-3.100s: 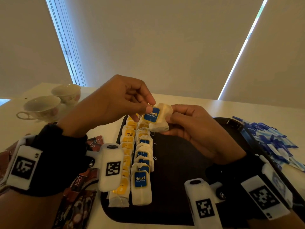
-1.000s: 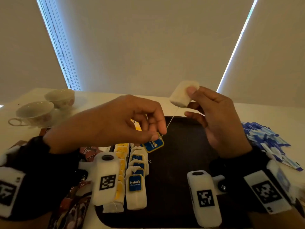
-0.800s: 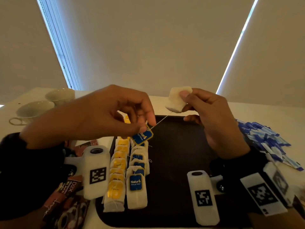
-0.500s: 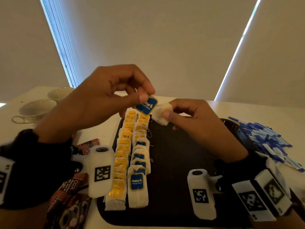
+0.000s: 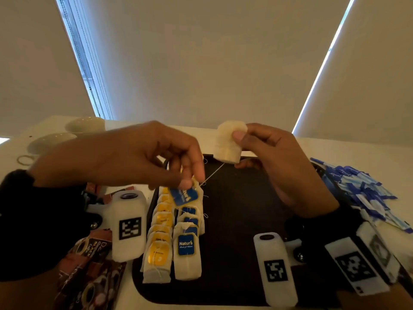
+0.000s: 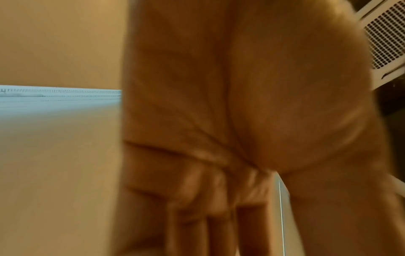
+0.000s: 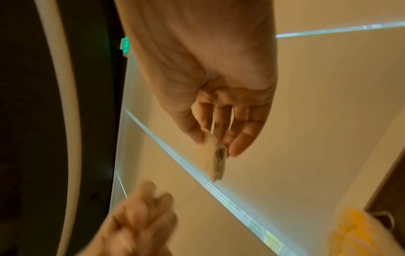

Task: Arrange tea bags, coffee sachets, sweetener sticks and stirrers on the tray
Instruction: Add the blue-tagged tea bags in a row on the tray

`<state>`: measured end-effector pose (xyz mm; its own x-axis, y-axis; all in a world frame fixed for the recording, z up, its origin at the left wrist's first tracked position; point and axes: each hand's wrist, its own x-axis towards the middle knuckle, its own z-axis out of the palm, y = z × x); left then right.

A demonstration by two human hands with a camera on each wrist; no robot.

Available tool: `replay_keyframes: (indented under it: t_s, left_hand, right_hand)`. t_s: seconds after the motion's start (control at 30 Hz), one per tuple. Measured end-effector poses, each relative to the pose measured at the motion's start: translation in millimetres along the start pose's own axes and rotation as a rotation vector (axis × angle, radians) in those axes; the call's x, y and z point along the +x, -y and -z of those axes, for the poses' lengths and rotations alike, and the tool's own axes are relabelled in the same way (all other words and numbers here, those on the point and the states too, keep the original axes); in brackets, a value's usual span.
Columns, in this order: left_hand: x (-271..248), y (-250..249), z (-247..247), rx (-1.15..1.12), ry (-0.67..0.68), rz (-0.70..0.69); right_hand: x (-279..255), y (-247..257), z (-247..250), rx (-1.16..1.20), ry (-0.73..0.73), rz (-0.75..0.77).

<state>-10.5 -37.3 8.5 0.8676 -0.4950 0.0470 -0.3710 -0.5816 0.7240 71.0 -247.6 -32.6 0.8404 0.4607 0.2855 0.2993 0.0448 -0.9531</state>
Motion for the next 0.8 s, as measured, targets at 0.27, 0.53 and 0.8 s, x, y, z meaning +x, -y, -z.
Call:
replay_keyframes:
  t_s: [0.27, 0.53, 0.8]
  left_hand:
    - [21.9, 28.3, -0.3, 0.204, -0.835, 0.165]
    - [-2.7, -35.1, -12.0, -0.212, -0.384, -0.246]
    - [22.8, 2.4, -29.5, -0.190, 0.229, 0.045]
  right_hand:
    - [-8.0, 16.2, 12.3, -0.030, 0.363, -0.280]
    - [-1.8, -2.5, 0.3, -0.030, -0.061, -0.260]
    - [-2.2, 11.8, 5.6, 0.470, -0.045, -0.159]
